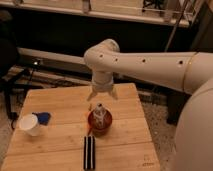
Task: Drag the pepper across the table
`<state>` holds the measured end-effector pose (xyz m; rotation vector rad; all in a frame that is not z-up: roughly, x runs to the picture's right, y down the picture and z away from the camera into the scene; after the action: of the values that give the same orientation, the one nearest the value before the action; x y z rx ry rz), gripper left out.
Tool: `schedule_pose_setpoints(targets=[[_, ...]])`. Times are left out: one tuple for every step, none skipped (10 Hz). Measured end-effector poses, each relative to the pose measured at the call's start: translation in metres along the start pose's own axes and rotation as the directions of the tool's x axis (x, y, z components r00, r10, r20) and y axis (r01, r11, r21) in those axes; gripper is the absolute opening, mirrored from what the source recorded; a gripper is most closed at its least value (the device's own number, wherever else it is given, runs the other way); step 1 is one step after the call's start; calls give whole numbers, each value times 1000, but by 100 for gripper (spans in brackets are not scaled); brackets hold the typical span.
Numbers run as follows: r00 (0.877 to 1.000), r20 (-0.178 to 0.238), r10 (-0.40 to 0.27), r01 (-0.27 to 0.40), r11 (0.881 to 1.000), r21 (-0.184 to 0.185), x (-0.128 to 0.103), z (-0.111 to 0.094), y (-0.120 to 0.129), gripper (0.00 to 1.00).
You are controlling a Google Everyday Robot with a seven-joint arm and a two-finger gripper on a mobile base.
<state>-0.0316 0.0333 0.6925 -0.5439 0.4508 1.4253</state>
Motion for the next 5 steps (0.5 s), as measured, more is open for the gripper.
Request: schedule_pose_setpoints(targets=[[999, 5, -53, 53, 999, -4, -13, 4, 16, 80], [996, 6, -85, 85, 996, -5, -21, 7, 24, 80], [993, 1, -115, 115, 993, -11, -27, 12, 32, 80], [987, -20, -160, 159, 987, -21, -32, 23, 46, 80], [981, -45, -188, 187, 982, -22, -34, 33, 52, 80]])
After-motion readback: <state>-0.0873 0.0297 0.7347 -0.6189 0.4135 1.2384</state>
